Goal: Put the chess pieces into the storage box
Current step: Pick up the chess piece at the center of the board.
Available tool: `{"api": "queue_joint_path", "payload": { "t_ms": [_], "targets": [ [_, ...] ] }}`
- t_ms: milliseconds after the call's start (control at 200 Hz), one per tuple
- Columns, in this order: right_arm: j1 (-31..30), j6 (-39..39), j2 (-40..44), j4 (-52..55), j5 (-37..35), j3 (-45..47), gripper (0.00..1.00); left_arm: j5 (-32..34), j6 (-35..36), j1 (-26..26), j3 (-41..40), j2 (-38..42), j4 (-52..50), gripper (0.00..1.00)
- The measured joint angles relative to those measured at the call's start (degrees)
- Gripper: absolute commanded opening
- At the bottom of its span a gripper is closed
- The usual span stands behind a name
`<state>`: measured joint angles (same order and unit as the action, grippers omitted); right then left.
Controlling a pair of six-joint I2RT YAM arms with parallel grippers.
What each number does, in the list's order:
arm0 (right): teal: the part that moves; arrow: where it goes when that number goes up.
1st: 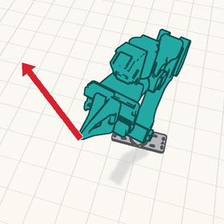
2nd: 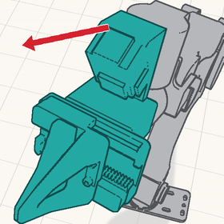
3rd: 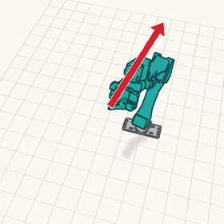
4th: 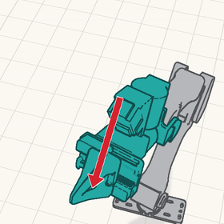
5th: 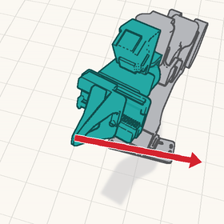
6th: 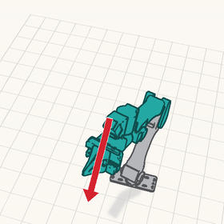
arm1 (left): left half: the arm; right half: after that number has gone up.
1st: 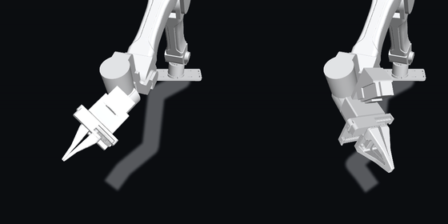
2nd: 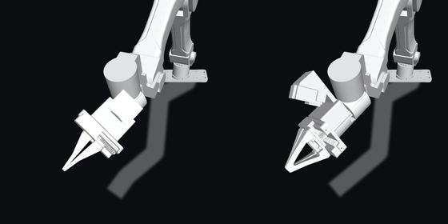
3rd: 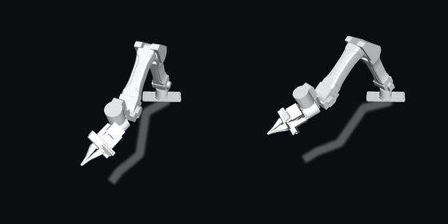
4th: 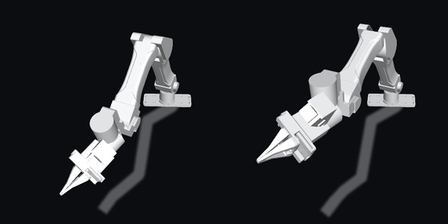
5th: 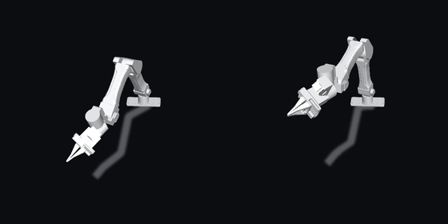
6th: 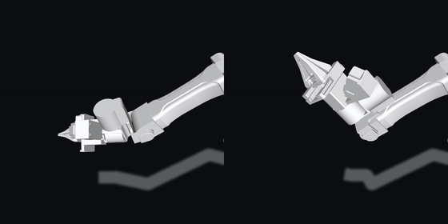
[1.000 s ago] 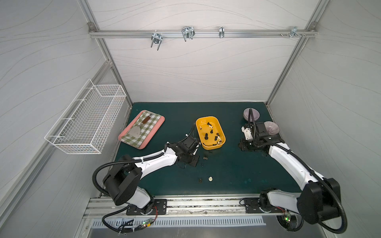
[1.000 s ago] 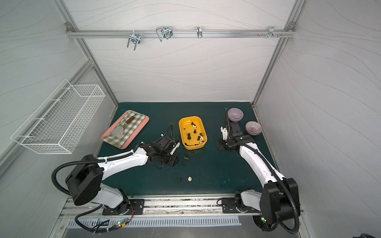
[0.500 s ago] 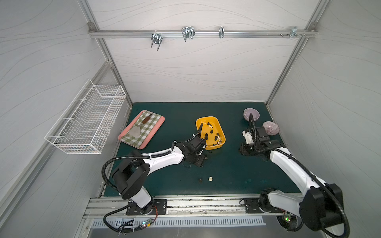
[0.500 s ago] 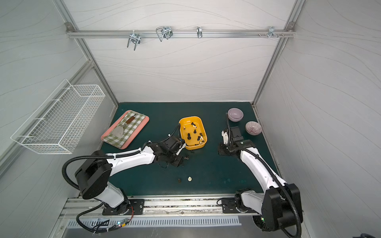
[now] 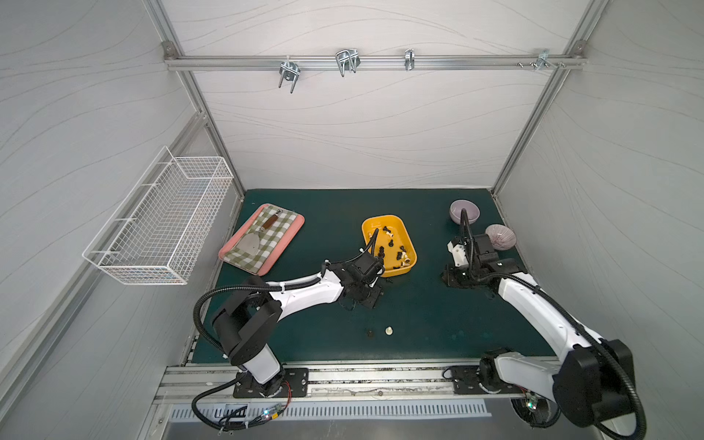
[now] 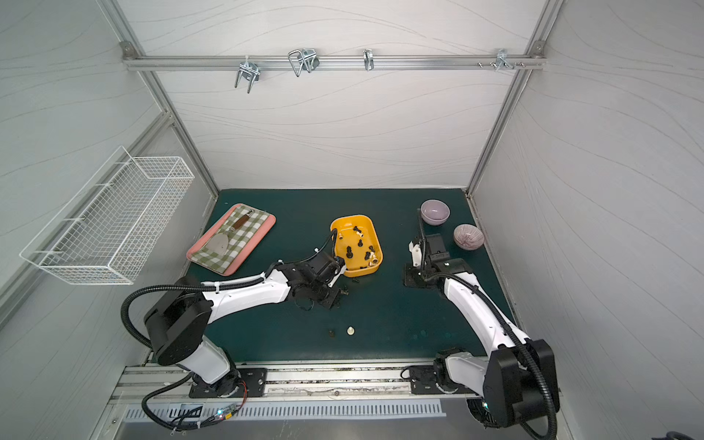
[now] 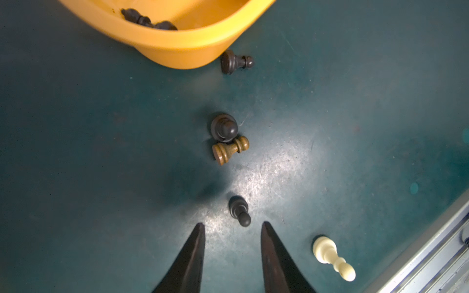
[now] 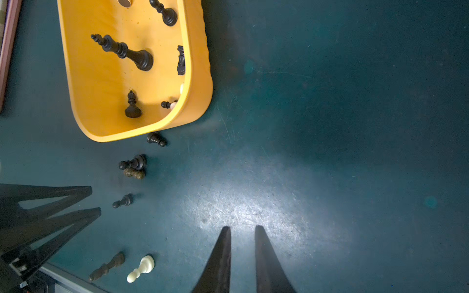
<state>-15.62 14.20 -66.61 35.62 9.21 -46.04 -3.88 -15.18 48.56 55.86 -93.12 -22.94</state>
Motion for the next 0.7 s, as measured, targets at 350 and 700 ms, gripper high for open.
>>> {"api": "queue_joint_path", "payload": {
  "t_ms": [350,700],
  "targets": [
    [0.00,0.20,0.04,0.02,-0.13,0.00,0.20,0.00,0.00,0.98,0.00,-1.73,0.57,0.37],
    [0.00,1.42,1.95,0.00,-0.48,0.70,0.20,-0.04,0.09,1.49,0.02,-3.80,0.63,0.33]
  ]
}}
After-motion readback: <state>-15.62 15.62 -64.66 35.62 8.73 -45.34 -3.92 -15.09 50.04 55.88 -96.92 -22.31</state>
